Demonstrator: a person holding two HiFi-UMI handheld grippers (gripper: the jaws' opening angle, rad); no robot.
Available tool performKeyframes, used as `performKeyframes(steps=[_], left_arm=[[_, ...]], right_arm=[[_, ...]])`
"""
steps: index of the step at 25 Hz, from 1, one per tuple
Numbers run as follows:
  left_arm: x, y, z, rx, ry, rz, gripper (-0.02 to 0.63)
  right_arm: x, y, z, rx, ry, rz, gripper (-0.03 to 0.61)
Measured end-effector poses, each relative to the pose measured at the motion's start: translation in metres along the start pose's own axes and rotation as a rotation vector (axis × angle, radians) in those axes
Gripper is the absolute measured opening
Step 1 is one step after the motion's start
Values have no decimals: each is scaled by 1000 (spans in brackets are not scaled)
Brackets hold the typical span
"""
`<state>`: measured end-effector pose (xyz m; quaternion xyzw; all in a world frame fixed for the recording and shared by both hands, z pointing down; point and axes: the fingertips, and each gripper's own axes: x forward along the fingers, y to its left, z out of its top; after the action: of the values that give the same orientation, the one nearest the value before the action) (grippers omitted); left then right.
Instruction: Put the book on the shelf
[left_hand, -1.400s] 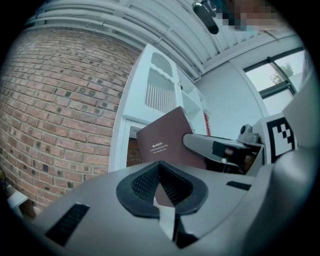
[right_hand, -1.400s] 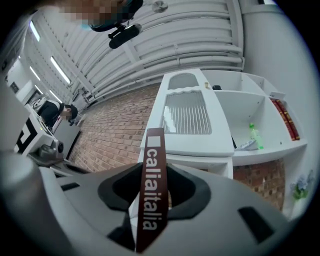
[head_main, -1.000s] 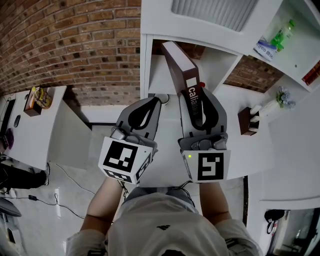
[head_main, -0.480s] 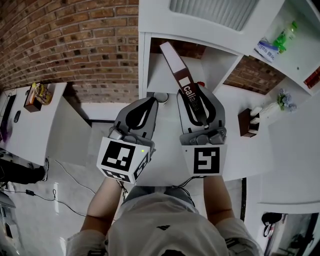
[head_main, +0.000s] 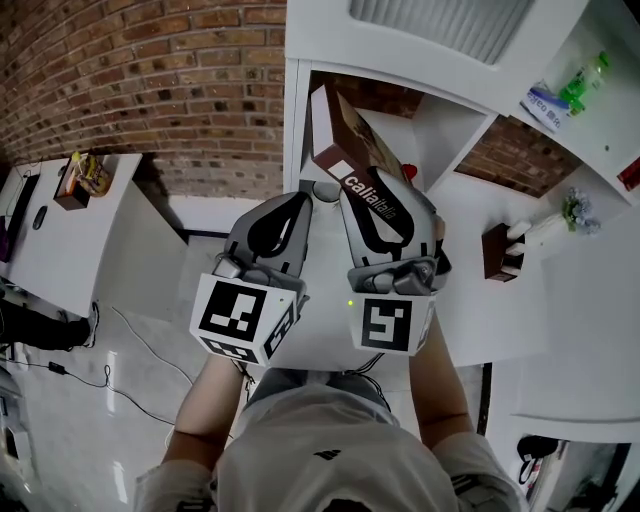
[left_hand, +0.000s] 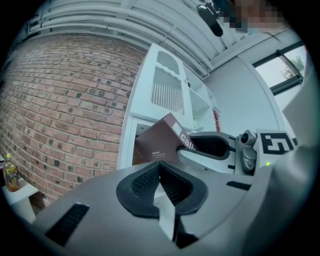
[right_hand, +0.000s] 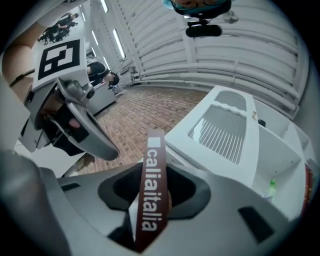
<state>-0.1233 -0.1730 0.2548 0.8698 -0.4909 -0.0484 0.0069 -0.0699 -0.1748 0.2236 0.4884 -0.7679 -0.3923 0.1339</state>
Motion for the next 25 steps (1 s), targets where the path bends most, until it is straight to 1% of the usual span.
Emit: performKeyframes(steps=[2, 5, 9, 13, 17, 21, 25], left_arm=[[-1, 0, 0, 0, -1, 8, 11], [-1, 1, -1, 0, 0, 17, 11], [0, 2, -1, -3, 0, 27, 12], [2, 2, -1, -5, -1, 31, 11], [5, 3, -2, -8, 0, 36, 11], [8, 5, -3, -7, 0, 47, 11], [10, 7, -5, -8, 5, 61, 11]], right_arm=[[3, 1, -4, -16, 3, 11, 149], [5, 6, -18, -27, 35, 34, 149], [8, 12, -27, -82, 49, 43, 149], [13, 16, -35, -113, 50, 68, 149], [17, 19, -47, -147, 73, 87, 150], [23, 21, -58, -154, 86, 104, 153], [29, 29, -69, -152, 102, 139, 160]])
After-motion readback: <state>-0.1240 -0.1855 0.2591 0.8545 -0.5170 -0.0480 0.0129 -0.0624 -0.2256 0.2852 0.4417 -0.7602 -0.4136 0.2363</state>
